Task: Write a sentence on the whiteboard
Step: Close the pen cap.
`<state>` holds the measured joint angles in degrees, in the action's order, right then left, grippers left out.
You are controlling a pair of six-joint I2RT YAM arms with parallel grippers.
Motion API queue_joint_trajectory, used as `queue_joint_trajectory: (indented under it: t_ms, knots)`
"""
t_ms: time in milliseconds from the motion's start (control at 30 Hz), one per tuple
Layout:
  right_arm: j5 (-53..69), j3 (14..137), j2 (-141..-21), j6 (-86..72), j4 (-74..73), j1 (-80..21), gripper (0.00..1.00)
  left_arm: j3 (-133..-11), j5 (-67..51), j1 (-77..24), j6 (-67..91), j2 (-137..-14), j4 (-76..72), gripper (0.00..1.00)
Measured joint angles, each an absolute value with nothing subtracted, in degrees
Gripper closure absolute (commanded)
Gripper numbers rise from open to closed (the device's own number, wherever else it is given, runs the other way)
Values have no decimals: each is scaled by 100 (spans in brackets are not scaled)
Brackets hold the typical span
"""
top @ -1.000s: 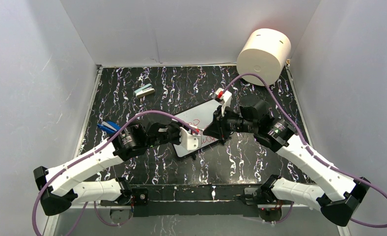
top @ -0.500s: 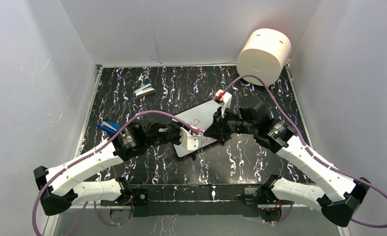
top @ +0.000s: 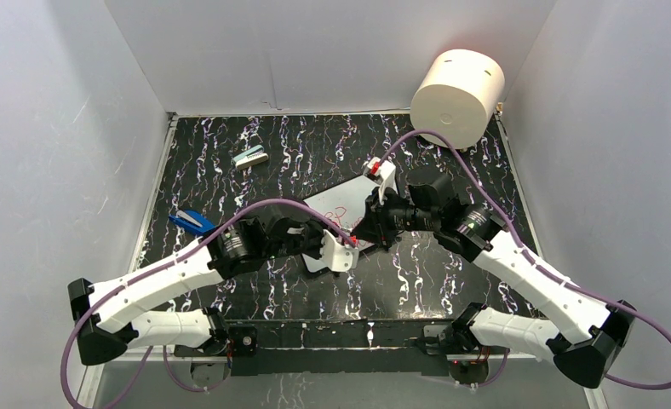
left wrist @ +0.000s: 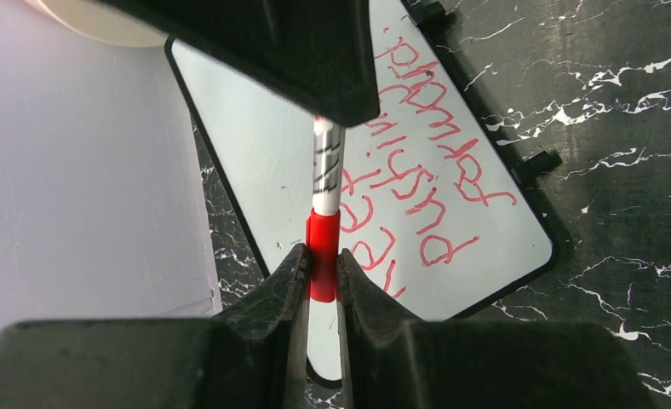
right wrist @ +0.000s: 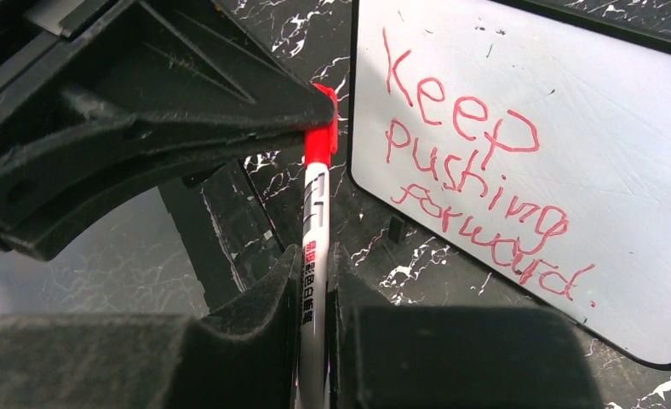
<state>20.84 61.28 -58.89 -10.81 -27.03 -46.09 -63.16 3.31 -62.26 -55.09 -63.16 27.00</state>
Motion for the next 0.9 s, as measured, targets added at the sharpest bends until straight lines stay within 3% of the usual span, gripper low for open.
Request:
queue_joint_trajectory:
  t_ms: [733, 900]
  knots:
    - [2366, 6128, -6090, -1492, -2991, -4604, 100, -6466, 1811, -7341, -5769, -6742, 3085, 100]
    - [2176, 6121, -6230, -1656, -2665, -4589, 100, -6469, 1579, -7577, -5870, -6742, 2390, 100]
